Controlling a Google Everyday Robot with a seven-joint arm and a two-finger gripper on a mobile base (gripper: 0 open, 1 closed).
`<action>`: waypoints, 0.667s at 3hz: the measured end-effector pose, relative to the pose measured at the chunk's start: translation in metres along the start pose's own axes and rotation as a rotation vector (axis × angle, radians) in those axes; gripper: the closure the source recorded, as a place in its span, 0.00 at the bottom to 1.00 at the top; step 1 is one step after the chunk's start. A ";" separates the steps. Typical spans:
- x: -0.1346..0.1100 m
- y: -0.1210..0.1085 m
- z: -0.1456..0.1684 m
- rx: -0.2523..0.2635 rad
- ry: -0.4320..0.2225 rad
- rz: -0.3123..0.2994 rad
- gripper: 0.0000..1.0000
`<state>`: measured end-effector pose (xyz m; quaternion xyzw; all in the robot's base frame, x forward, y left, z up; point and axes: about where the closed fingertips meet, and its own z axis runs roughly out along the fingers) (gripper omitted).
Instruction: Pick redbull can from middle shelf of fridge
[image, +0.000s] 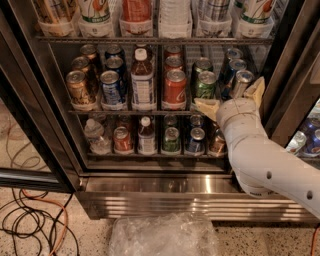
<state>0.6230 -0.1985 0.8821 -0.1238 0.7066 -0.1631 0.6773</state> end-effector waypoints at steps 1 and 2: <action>0.000 0.000 0.000 0.000 0.000 0.000 0.18; 0.000 0.000 0.000 0.000 0.000 0.000 0.40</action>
Offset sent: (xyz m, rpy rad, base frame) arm 0.0000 0.0000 0.0000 0.0000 0.0000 0.0000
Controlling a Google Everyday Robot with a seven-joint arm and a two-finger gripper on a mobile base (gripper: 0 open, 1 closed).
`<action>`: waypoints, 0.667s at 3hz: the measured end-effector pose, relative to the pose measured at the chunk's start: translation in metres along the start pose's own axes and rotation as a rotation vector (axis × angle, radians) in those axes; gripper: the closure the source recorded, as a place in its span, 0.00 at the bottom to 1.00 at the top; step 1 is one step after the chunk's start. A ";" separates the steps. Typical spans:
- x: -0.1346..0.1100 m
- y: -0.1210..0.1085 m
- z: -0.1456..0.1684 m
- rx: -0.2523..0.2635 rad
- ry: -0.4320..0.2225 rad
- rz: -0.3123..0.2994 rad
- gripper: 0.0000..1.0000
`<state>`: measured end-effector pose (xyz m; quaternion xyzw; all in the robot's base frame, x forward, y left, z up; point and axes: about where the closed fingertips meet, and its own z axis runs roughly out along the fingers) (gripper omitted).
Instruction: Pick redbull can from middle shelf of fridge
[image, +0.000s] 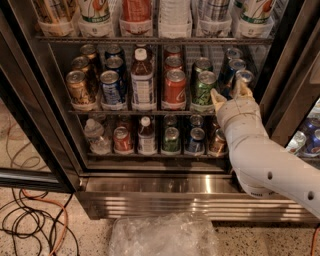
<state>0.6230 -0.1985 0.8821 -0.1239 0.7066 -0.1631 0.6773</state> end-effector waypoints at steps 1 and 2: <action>-0.001 0.003 -0.001 -0.019 -0.005 -0.004 0.30; -0.004 0.008 -0.001 -0.041 -0.035 -0.018 0.30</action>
Offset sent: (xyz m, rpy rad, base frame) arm -0.0003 0.0171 0.0013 -0.0485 -0.0440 0.0956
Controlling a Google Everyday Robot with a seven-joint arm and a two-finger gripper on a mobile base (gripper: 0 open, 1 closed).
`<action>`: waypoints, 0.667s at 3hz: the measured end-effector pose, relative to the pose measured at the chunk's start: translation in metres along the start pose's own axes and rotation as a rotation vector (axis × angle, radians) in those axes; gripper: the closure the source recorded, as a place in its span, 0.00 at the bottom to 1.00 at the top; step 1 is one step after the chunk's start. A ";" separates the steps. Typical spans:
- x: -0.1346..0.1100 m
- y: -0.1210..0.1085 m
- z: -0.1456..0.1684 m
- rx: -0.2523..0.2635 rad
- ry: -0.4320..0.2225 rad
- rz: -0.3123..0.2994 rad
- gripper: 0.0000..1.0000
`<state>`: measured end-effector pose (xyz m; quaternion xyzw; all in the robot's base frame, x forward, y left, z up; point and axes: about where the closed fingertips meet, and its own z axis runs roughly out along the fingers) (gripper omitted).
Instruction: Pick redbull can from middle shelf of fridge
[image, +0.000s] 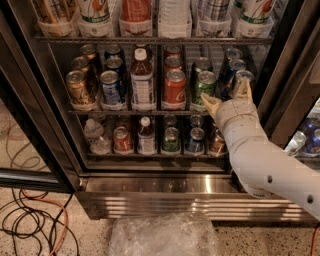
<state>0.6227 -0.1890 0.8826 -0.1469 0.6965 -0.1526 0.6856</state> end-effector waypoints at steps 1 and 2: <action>-0.009 -0.007 0.001 0.031 -0.046 -0.015 0.29; -0.016 -0.018 0.000 0.075 -0.076 -0.017 0.32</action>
Offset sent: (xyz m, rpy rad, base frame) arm -0.0021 -0.0195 0.0337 -0.0217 -0.1538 -0.0748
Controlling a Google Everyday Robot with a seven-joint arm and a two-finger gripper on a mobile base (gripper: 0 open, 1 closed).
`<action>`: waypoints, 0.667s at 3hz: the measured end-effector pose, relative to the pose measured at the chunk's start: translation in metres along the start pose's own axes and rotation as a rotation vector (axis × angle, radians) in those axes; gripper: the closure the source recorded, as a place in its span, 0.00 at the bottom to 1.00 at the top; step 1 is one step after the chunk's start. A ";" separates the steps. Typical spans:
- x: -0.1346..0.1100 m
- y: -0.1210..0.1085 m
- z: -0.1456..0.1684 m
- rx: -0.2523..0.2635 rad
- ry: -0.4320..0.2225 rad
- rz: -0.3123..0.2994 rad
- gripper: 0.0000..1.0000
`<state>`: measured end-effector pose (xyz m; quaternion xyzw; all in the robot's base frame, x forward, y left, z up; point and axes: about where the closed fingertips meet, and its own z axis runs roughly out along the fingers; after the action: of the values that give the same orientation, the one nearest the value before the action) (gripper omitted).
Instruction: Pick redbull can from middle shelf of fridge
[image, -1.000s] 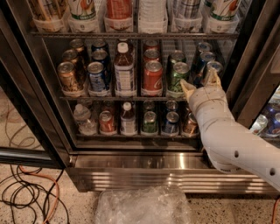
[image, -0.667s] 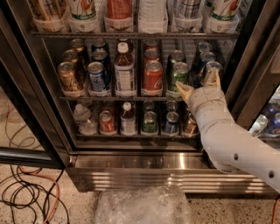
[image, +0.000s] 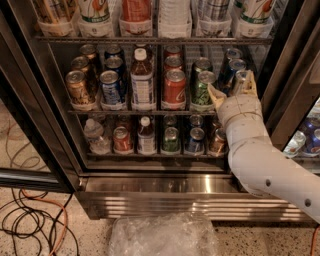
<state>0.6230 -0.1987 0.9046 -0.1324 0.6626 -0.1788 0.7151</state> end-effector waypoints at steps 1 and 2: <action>-0.009 -0.020 0.003 0.074 -0.034 -0.023 0.20; -0.009 -0.022 0.003 0.082 -0.036 -0.024 0.09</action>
Offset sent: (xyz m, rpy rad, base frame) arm 0.0007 -0.0117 0.0137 -0.0180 -0.0513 -0.0447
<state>0.6233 -0.2144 0.9227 -0.1139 0.6400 -0.2120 0.7297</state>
